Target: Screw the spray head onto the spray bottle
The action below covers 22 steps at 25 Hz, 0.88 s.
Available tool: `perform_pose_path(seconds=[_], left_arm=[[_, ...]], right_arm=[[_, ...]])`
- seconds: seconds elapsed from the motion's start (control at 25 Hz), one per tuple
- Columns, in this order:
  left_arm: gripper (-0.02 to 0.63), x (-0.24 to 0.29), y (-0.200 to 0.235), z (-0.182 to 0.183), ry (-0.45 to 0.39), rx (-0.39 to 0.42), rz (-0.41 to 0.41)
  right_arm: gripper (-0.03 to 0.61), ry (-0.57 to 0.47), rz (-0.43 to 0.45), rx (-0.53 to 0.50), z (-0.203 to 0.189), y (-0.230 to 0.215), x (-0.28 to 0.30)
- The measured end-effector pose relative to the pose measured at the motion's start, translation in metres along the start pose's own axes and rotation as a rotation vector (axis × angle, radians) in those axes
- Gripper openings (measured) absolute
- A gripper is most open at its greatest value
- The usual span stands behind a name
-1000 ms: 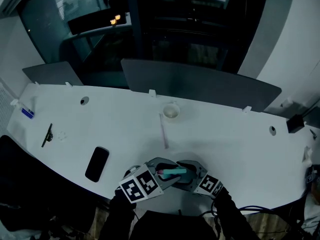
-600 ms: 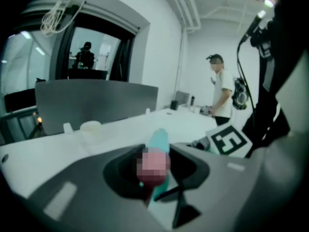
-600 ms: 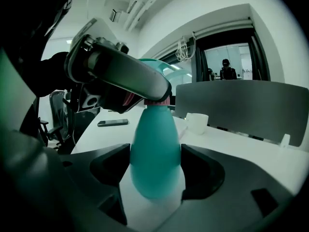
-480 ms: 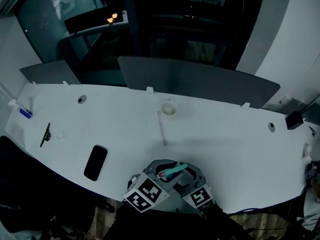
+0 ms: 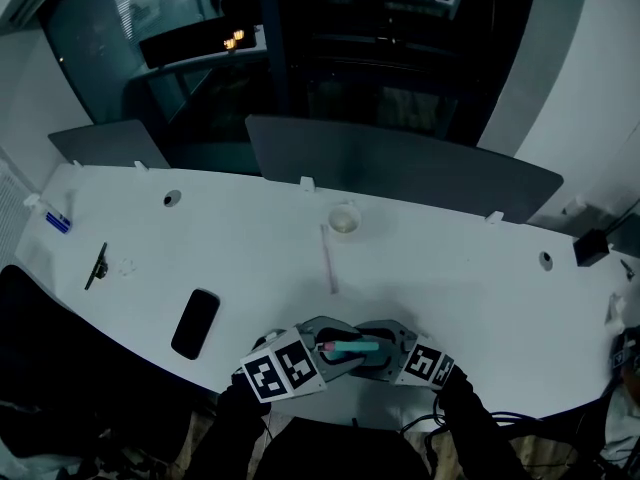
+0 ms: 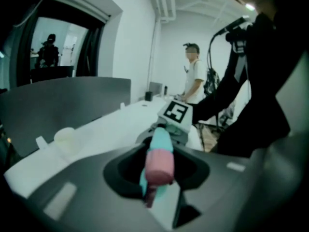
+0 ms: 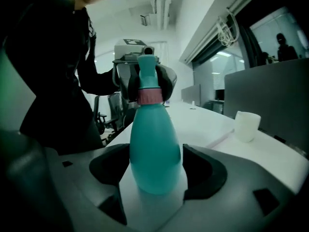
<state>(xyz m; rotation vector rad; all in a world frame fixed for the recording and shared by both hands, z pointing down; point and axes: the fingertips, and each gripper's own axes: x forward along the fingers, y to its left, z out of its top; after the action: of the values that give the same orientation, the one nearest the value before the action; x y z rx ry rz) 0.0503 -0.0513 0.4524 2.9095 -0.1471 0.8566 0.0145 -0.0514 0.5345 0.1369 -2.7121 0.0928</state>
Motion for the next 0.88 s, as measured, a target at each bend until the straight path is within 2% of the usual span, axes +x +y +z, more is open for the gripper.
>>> perform_pose_path(seconds=[0.16, 0.24, 0.32, 0.36, 0.44, 0.52, 0.6, 0.76, 0.84, 0.88], left_arm=[[0.137, -0.002, 0.005, 0.001, -0.094, -0.098, 0.140], [0.137, -0.002, 0.008, 0.002, -0.126, -0.143, 0.221], [0.137, 0.000, 0.011, 0.004, -0.147, -0.173, 0.293], [0.137, 0.000, 0.012, 0.005, -0.150, -0.176, 0.317], [0.137, 0.001, 0.012, 0.004, -0.138, -0.160, 0.317], [0.137, 0.002, 0.007, 0.003, -0.120, -0.131, 0.245], [0.136, 0.002, 0.000, 0.000, -0.099, -0.083, 0.136], [0.137, 0.001, -0.015, -0.003, -0.067, 0.013, -0.063], [0.137, 0.001, -0.017, -0.001, -0.073, 0.018, -0.090], [0.137, 0.001, -0.016, 0.000, -0.083, 0.014, -0.078]], right_arm=[[0.334, -0.127, -0.360, 0.198, -0.005, -0.003, -0.021], [0.334, -0.152, -0.513, 0.271, -0.008, -0.002, -0.022], [0.334, -0.115, -0.606, 0.272, -0.006, -0.004, -0.015], [0.334, -0.094, -0.622, 0.254, -0.007, -0.006, -0.011], [0.334, -0.081, -0.580, 0.216, -0.007, -0.008, -0.009], [0.333, -0.079, -0.482, 0.165, -0.011, -0.005, -0.009], [0.333, -0.082, -0.344, 0.107, -0.013, 0.001, -0.009], [0.333, -0.065, -0.008, 0.000, -0.009, 0.014, -0.005], [0.334, -0.010, 0.096, -0.016, -0.013, 0.016, -0.004], [0.334, 0.010, 0.102, -0.003, -0.013, 0.016, -0.004]])
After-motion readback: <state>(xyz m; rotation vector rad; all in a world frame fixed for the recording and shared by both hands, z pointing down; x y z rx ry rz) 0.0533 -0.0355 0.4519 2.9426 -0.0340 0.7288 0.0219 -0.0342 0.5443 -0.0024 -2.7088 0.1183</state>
